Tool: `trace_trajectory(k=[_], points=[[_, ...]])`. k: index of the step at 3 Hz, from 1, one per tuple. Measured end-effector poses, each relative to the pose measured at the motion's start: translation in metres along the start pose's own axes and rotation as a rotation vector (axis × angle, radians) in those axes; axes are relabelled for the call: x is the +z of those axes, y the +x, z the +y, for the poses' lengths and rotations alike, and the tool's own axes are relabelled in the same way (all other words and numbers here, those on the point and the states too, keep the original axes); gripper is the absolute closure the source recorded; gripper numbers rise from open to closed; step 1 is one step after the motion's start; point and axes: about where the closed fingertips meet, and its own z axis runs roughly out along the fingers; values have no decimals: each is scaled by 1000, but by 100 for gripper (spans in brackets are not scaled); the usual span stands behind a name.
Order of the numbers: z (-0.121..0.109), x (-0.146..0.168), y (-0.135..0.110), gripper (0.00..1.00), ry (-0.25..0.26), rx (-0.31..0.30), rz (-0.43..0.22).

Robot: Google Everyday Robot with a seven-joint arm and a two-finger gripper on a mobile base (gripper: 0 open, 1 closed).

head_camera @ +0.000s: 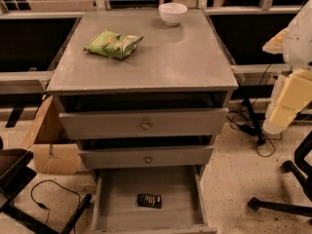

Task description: Pick rxbar chocolate from bottom drawer and place on counter

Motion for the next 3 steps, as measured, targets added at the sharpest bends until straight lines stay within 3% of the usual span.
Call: trace_trajectory(k=[1, 2, 3], points=[[0, 0, 0, 0, 2, 0, -1], [3, 26, -10, 0, -3, 6, -47], [35, 84, -35, 0, -53, -1, -163]])
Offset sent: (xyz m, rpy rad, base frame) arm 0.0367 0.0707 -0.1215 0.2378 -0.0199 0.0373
